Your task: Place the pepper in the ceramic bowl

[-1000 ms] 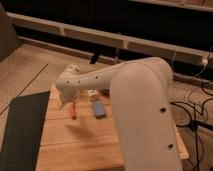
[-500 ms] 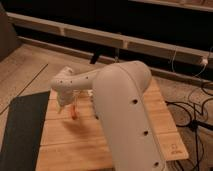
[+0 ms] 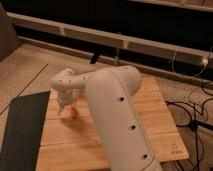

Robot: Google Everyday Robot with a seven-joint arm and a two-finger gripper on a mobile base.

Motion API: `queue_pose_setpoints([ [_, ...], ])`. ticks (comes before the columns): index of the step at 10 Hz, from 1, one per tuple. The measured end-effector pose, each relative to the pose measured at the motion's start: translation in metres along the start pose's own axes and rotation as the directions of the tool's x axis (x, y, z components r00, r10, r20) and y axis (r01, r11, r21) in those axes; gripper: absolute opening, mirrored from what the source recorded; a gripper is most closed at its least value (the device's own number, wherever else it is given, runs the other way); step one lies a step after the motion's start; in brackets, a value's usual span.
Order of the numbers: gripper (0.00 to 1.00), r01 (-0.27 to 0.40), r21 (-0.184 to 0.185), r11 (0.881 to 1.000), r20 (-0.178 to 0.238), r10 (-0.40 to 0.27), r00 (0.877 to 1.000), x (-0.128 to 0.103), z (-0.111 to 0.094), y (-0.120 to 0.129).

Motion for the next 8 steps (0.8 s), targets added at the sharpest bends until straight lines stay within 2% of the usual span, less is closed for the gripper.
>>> queue_pose_setpoints([
  [2,0.65,-0.014,0.006,1.000,-0.017,0.014,1.000,0.001,0.003,-0.007],
  [3,0.58,-0.020,0.006,1.000,-0.023,0.020,1.000,0.001,0.006,-0.009],
  [8,0.05,-0.035,-0.006,0.999,-0.006,0.035,0.999,0.000,0.012,-0.016],
])
